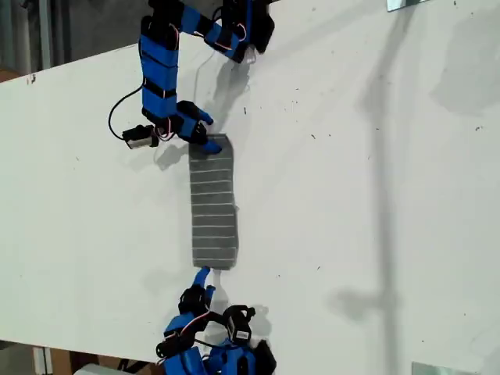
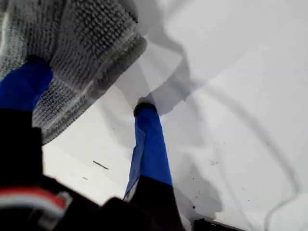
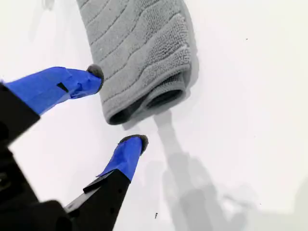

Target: Grasp corners of a square towel and fold twice.

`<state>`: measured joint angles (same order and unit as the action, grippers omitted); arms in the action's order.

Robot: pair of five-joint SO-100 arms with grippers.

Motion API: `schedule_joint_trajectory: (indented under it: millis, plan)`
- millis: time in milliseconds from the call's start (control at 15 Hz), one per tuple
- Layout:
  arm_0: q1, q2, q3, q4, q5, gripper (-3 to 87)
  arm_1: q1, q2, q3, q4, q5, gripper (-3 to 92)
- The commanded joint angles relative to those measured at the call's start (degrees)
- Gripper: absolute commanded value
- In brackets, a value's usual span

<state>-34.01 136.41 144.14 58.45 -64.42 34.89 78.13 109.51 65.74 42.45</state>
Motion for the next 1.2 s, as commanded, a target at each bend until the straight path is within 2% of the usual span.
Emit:
schedule_joint_trajectory:
  millis: [0,67,267,400,533,667,867,933,1000,1067,1133]
  plan:
    - [-1.67,0.53,3.08,-5.10,-0.97,22.8,0.35,-5.89,-9.14,0.62,-1.49,15.0]
    - [-2.11,-1.14,4.31,-7.03,-1.32,22.5,0.88,-8.61,-12.30,2.29,-2.02,-0.1]
    - [-2.99,-8.70,5.63,-13.36,-1.85,22.0,4.83,-5.01,-5.36,2.02,-1.49,-0.1]
    - [-2.72,-9.49,5.19,-13.62,-2.37,21.7,9.05,6.06,7.91,-1.76,1.67,-0.1]
    - [-3.16,-9.49,5.80,-13.97,-2.99,21.7,8.96,18.37,17.40,-2.64,5.36,-0.1]
    - [-3.34,-9.49,6.24,-13.71,-4.57,21.3,4.48,35.51,24.26,0.00,11.51,-0.1]
    - [-3.25,-0.44,11.25,-12.22,-7.65,20.0,-3.08,65.21,26.28,12.13,18.72,-0.1]
    - [-3.78,13.10,18.28,-10.90,-8.00,19.9,-3.96,69.79,25.75,15.56,19.34,-0.1]
    - [-4.66,34.10,26.10,-4.31,-8.53,20.6,-4.31,71.28,25.84,17.40,19.60,-0.1]
    - [-5.19,61.44,32.52,10.46,-8.88,20.9,-4.48,71.63,26.54,17.67,19.69,-0.1]
    - [-5.80,61.26,31.03,14.94,-9.67,20.0,-4.92,71.89,26.72,17.58,20.21,-0.1]
